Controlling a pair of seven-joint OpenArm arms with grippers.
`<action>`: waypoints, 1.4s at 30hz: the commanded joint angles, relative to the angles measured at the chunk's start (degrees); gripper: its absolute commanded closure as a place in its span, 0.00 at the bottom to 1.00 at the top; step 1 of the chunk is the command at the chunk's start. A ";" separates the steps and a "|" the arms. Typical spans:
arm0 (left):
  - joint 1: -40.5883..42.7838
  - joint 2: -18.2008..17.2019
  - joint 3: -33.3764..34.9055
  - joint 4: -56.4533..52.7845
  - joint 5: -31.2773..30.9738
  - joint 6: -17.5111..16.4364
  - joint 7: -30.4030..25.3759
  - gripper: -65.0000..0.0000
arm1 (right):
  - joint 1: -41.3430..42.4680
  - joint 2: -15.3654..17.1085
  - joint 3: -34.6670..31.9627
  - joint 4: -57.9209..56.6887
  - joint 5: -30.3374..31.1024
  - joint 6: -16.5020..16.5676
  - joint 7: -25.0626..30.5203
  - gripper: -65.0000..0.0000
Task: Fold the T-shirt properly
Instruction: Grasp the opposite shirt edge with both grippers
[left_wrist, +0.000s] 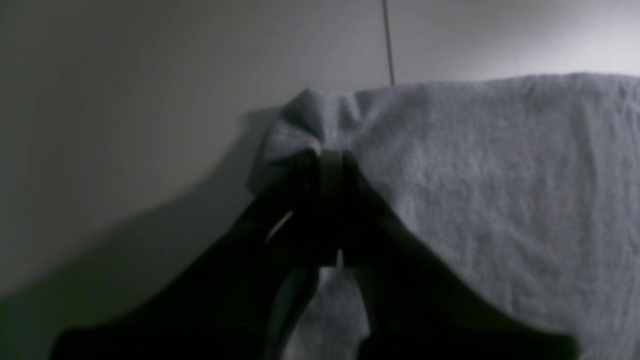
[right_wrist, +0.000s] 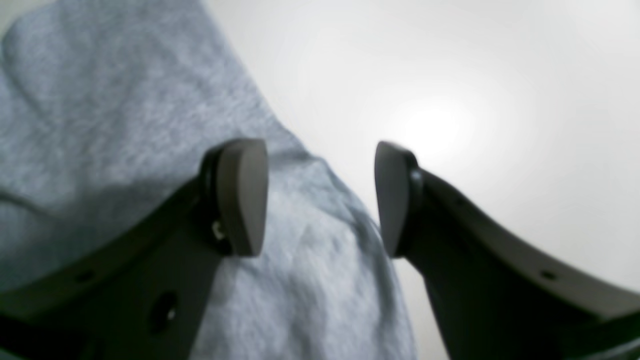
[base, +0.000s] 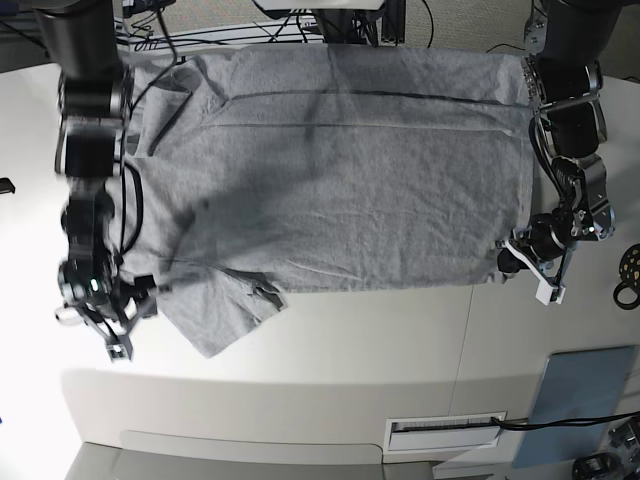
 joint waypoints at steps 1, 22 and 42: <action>-1.01 -0.66 0.02 0.46 0.52 0.00 0.52 1.00 | 4.33 0.85 -0.59 -2.64 -0.50 -0.44 1.09 0.49; -0.98 -0.66 0.02 0.46 0.50 0.02 0.50 1.00 | 19.63 0.20 -3.37 -40.50 5.55 10.05 8.24 0.49; -0.22 -1.18 0.00 1.64 -3.06 1.70 -1.36 1.00 | 16.63 -2.12 -3.37 -36.87 -5.73 9.81 8.96 1.00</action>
